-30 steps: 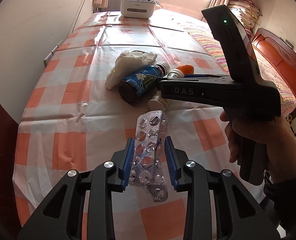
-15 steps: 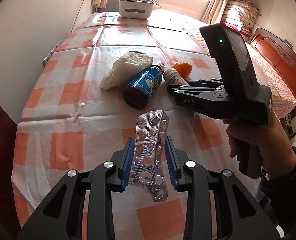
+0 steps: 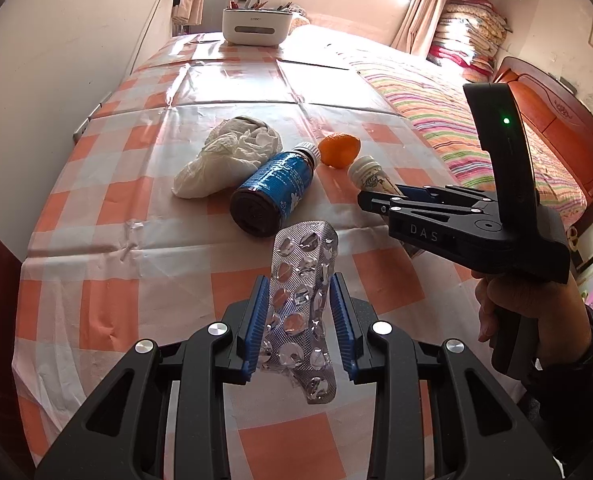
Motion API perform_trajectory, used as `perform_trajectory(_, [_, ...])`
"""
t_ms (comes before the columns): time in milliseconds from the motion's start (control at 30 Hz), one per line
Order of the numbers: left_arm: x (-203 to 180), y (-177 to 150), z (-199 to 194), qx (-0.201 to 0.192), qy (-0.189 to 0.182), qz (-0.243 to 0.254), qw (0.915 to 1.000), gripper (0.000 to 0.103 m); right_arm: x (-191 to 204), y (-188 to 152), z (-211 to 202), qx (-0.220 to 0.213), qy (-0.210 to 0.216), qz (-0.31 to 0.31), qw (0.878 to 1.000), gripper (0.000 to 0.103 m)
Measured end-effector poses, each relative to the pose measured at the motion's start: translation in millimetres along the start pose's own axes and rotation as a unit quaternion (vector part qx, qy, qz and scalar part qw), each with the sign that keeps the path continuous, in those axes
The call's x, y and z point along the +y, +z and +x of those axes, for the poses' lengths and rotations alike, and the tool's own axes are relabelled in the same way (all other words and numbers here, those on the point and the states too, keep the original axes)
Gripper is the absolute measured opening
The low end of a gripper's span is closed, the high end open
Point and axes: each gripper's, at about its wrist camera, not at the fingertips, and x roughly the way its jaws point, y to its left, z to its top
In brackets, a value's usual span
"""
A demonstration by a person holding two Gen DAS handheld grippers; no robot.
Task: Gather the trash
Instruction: 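Carry the tube bottle and blister pack with both tools over the bin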
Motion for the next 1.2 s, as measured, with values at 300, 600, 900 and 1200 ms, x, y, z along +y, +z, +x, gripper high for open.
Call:
perform_trajectory(300, [-21.5, 6.1, 1.6, -0.010, -0.016, 0.016, 0.9997, 0.031, -18.3, -16.9, -41.0, -0.033, 0.012, 0.018, 0.999, 0.029])
perform_trajectory(600, [-37.1, 6.6, 7.9, -0.008, -0.018, 0.028, 0.9994, 0.031, -37.1, -30.3, -61.2, -0.048, 0.017, 0.035, 0.998, 0.029])
perform_trajectory(900, [-59.2, 7.0, 14.8, -0.008, -0.019, 0.054, 0.9983, 0.031, -58.1, -44.1, -82.7, -0.065, 0.012, 0.056, 0.996, 0.029])
perform_trajectory(1200, [-82.0, 6.5, 23.2, -0.003, -0.021, 0.067, 0.9975, 0.031, -84.2, -55.7, -101.1, -0.080, 0.004, 0.081, 0.993, 0.029])
